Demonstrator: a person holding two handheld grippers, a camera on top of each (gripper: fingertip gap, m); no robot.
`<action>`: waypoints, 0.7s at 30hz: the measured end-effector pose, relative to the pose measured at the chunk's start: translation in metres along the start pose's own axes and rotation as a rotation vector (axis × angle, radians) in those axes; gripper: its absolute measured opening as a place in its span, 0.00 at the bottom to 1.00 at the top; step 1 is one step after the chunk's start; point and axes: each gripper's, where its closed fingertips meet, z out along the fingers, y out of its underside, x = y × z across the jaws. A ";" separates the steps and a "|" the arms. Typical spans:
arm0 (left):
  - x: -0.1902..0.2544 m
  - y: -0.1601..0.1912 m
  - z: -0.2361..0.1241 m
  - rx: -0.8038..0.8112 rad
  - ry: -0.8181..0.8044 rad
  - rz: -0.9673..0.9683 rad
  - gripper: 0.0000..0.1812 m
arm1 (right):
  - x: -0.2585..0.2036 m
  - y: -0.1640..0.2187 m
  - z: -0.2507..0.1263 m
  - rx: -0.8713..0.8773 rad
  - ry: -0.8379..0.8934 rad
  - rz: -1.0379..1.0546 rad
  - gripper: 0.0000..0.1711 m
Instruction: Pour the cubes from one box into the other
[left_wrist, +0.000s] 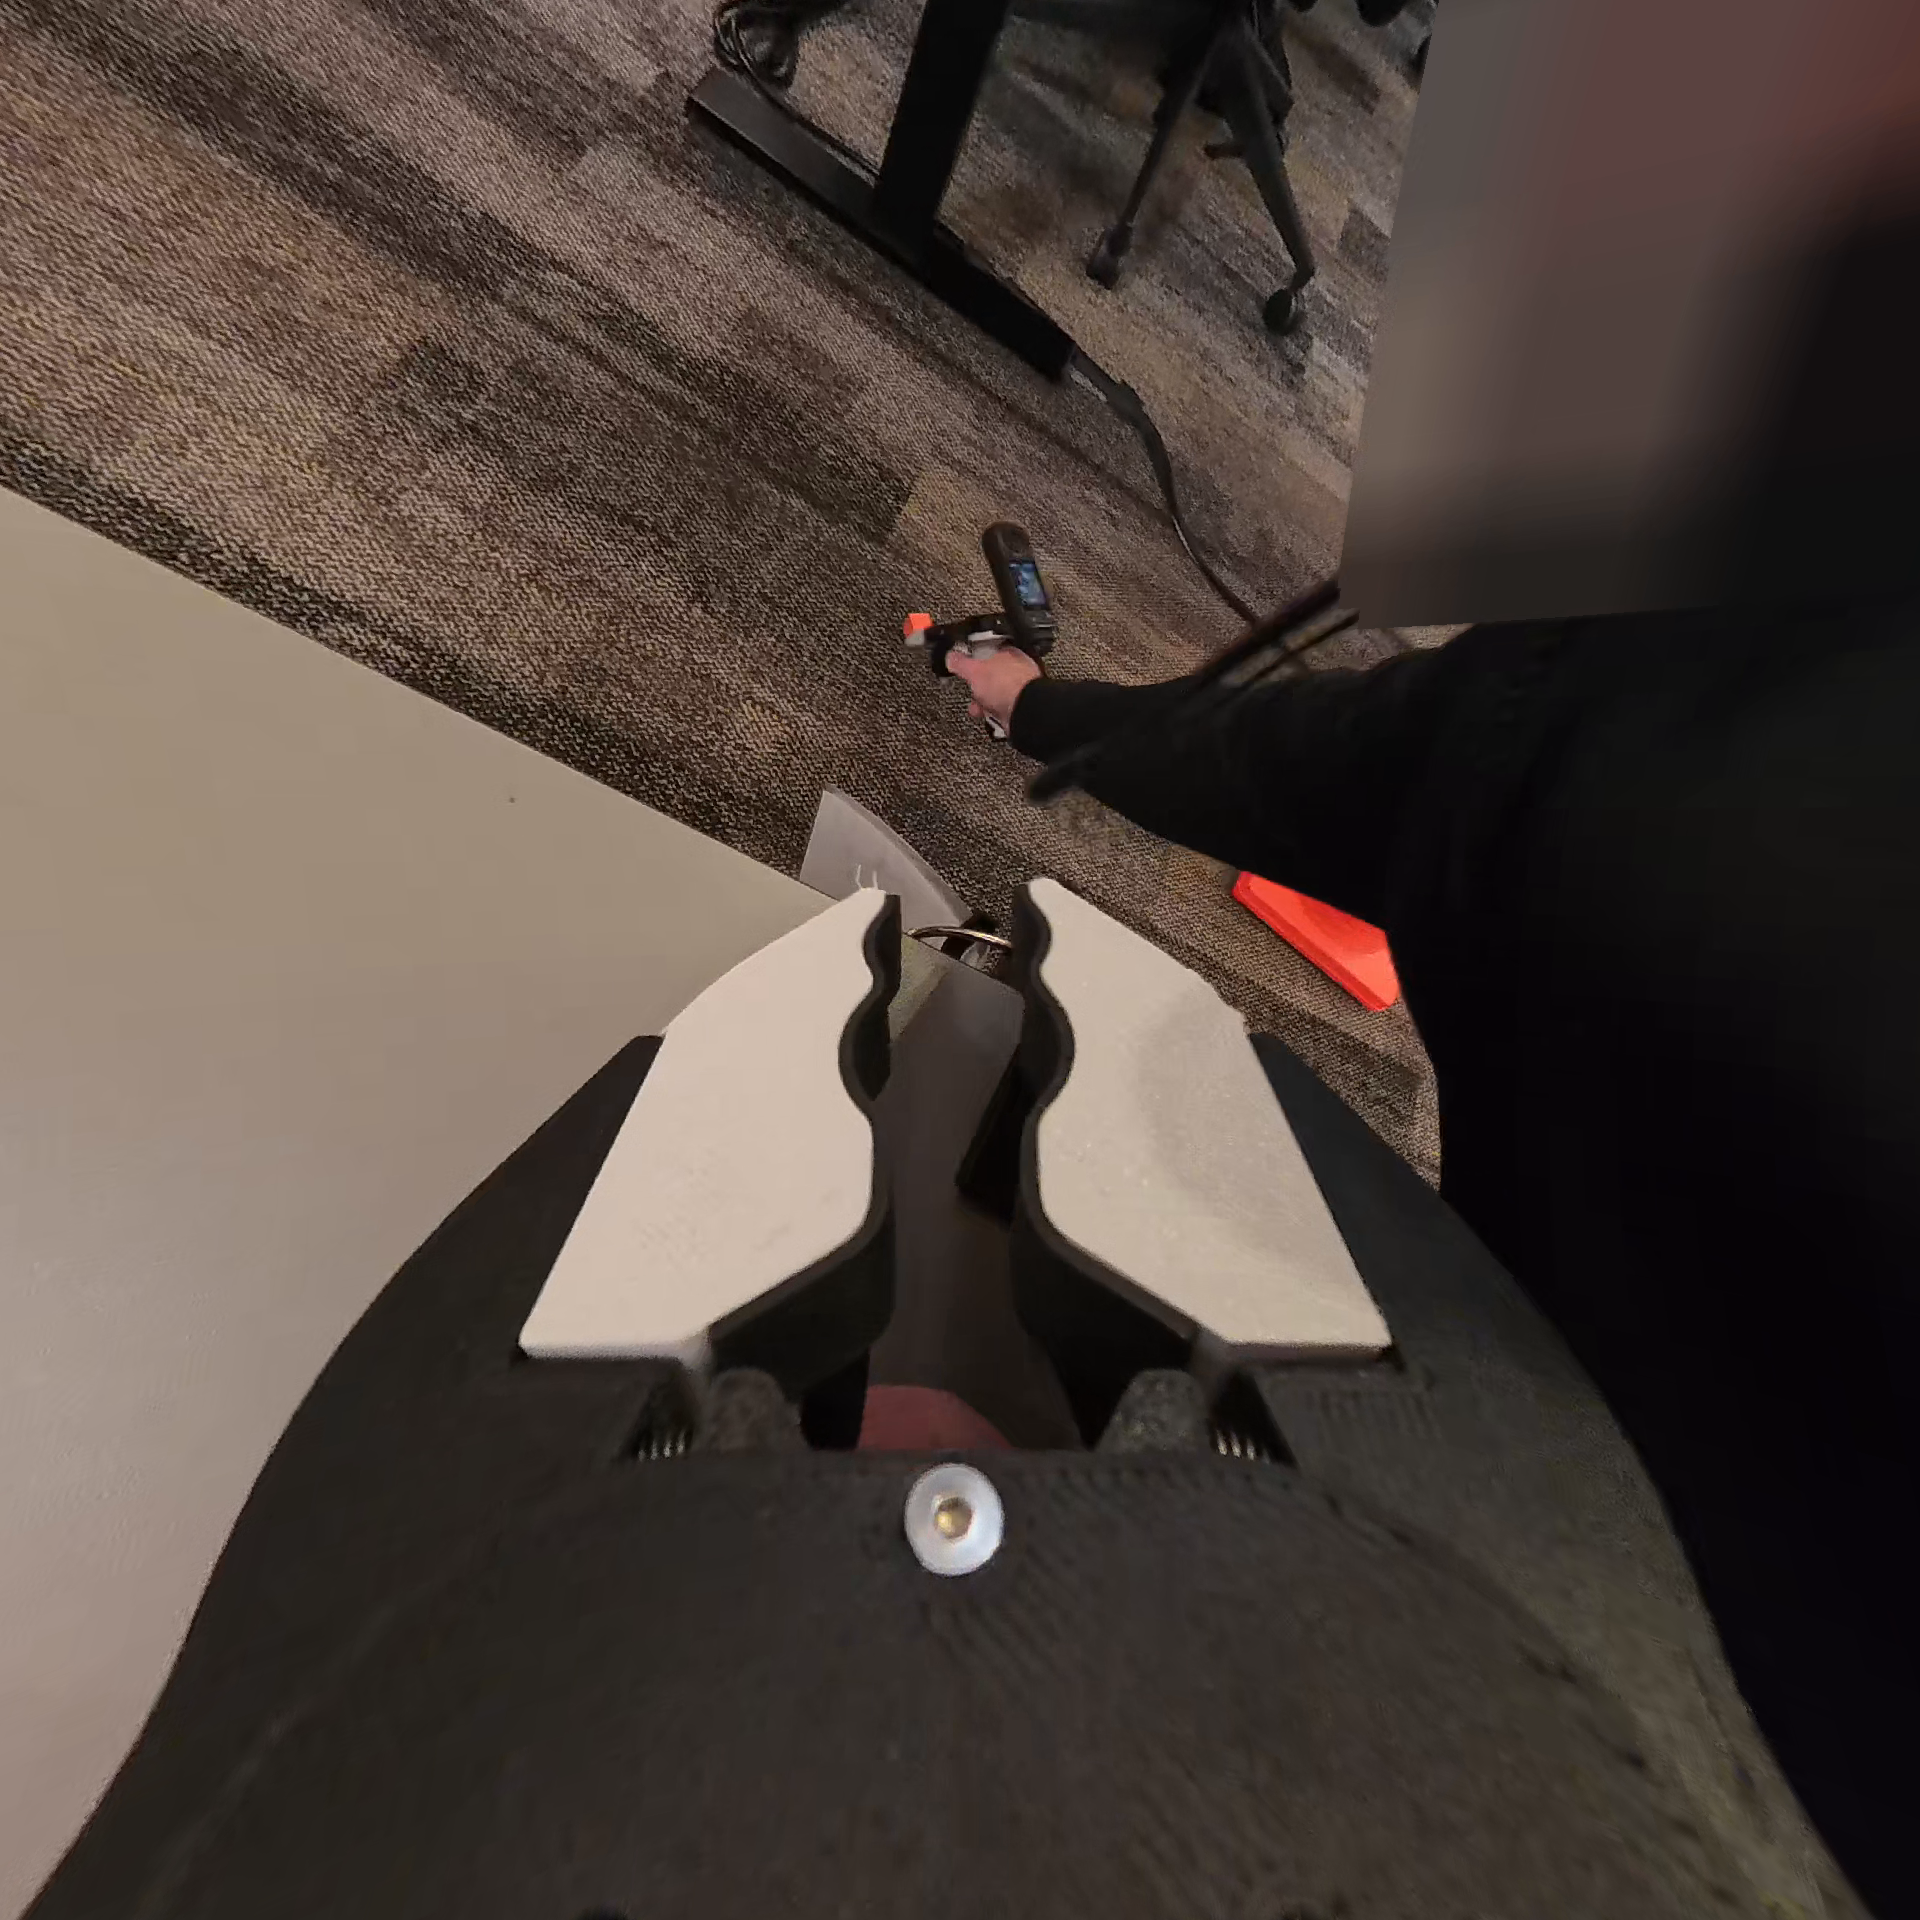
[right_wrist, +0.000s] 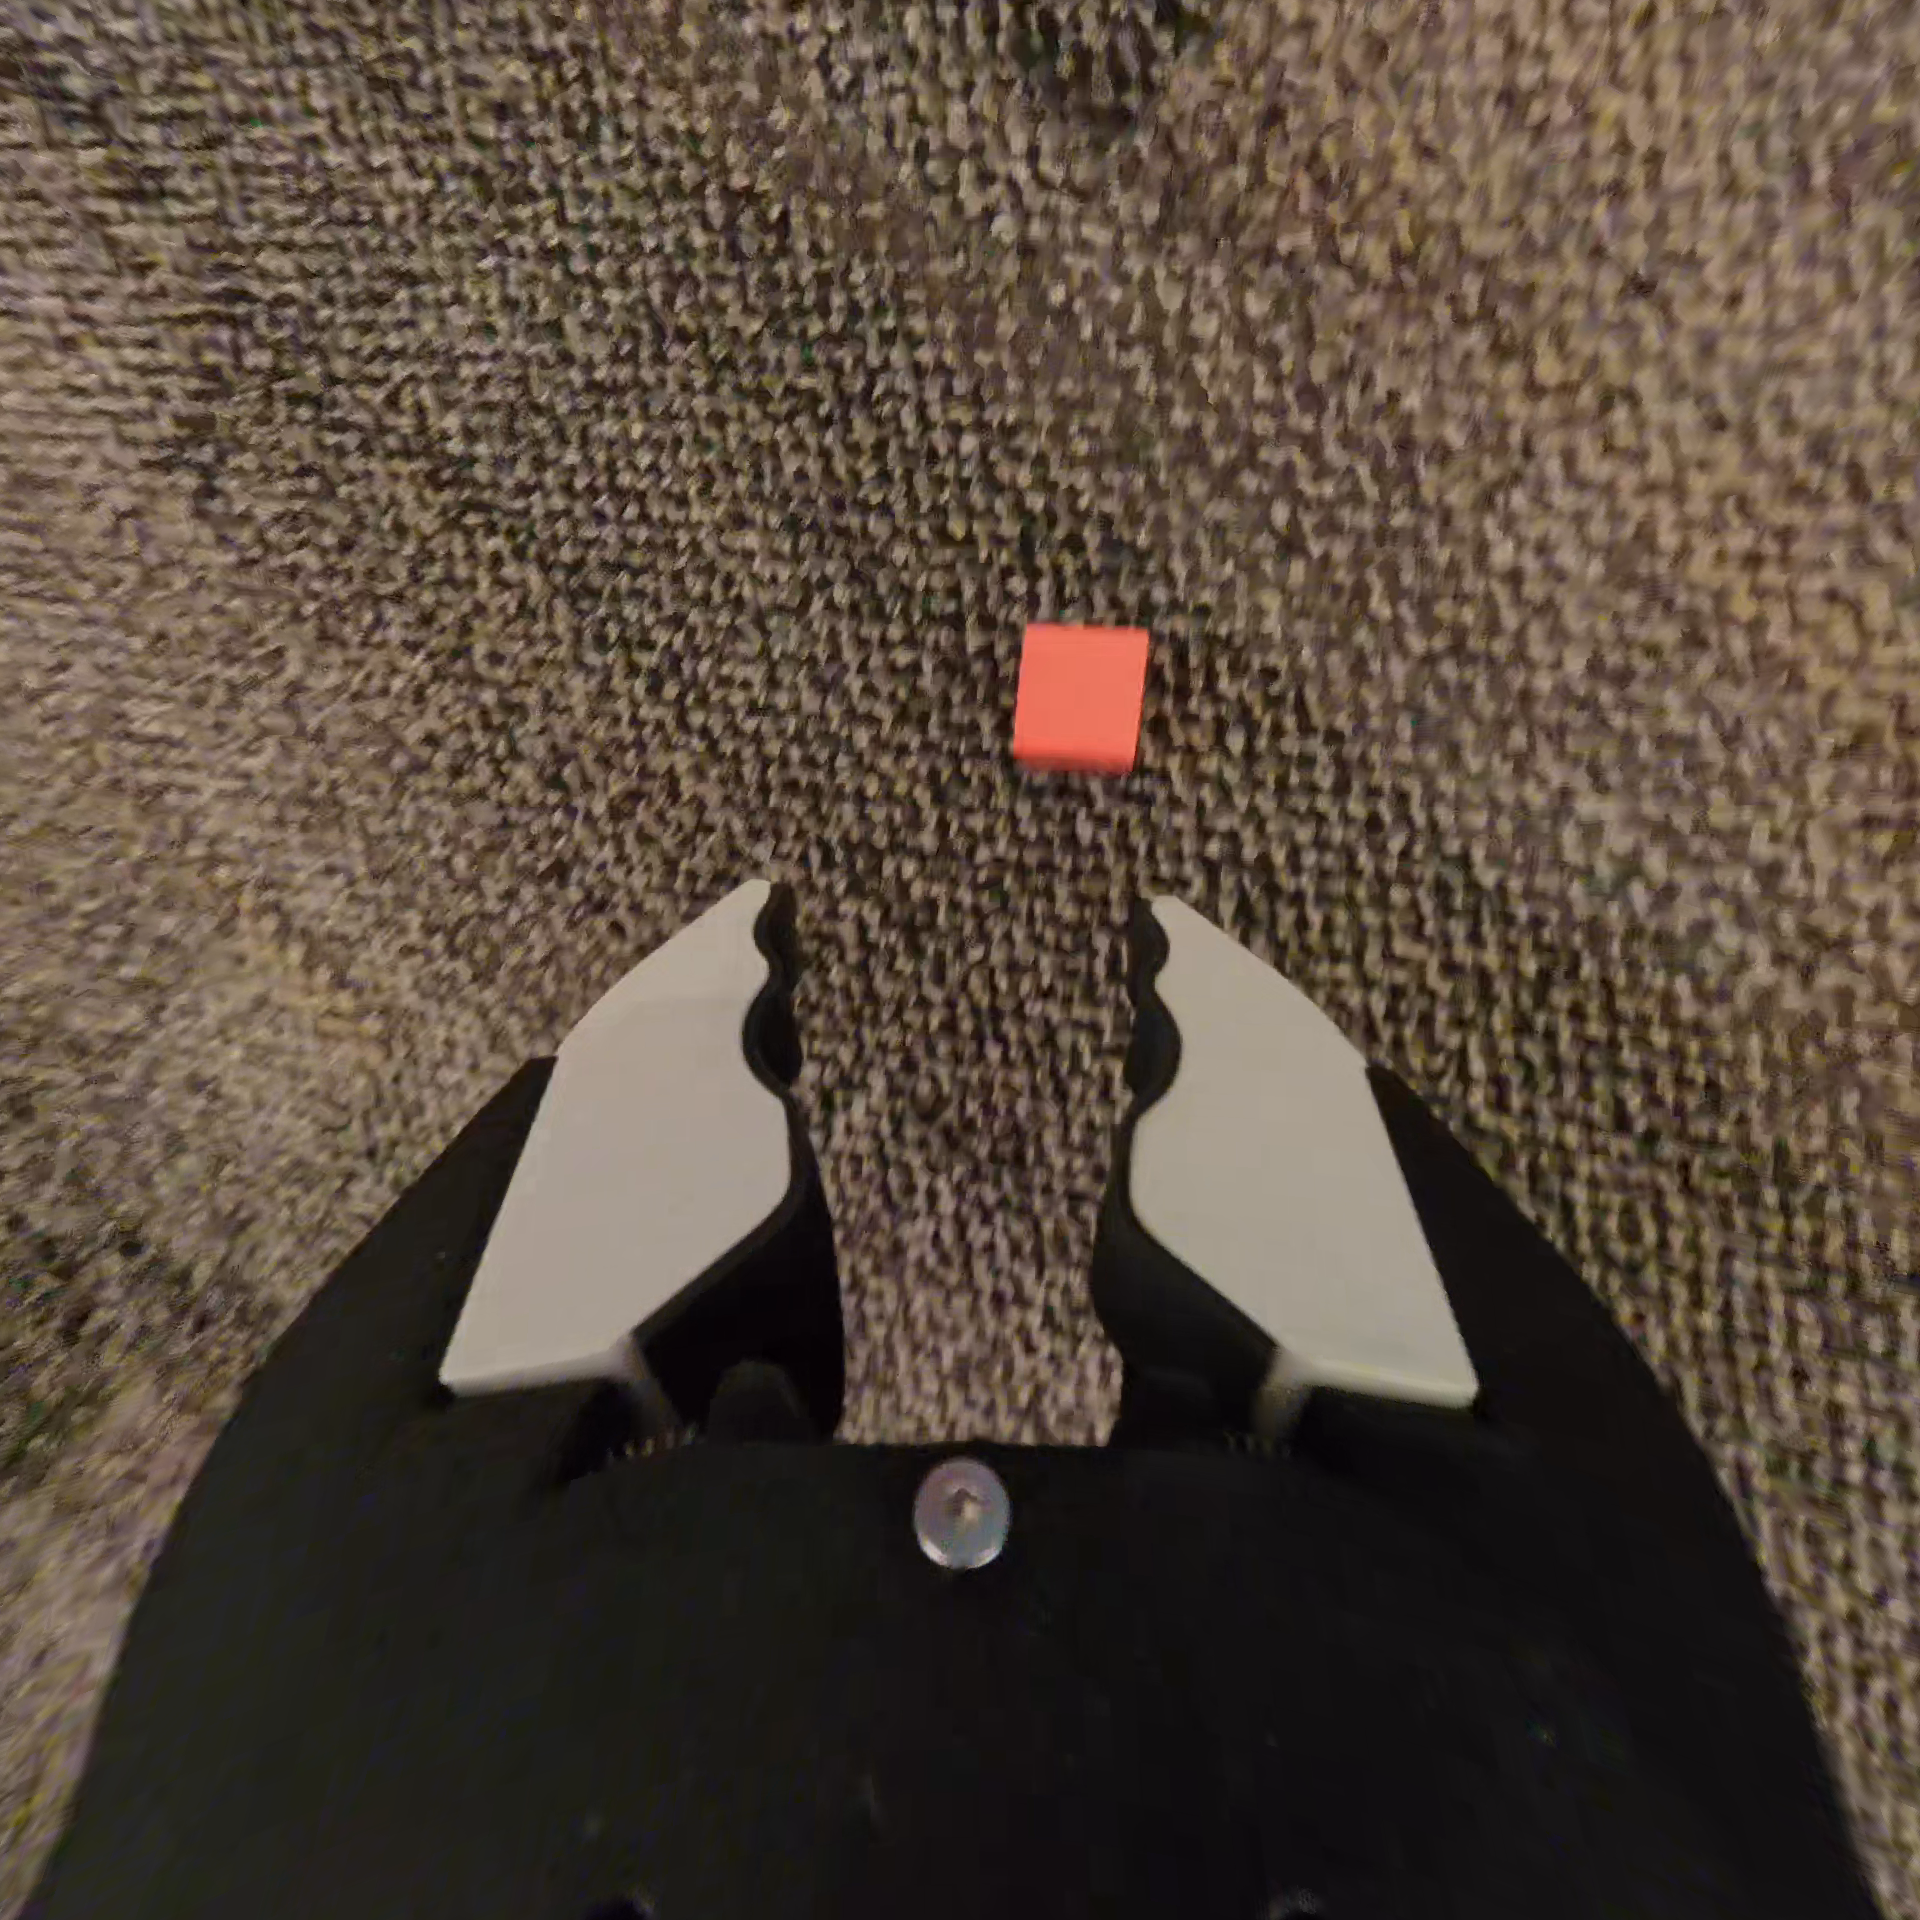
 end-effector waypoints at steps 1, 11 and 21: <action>-0.001 0.000 0.001 -0.003 -0.002 -0.007 0.10 | 0.003 -0.005 0.009 -0.011 0.028 -0.020 0.31; 0.000 0.004 0.007 -0.059 0.014 -0.039 0.01 | 0.013 -0.008 0.060 -0.193 0.094 -0.056 0.14; 0.005 0.004 0.009 -0.079 0.069 -0.060 0.01 | -0.104 -0.065 -0.031 0.030 -0.317 -0.119 0.14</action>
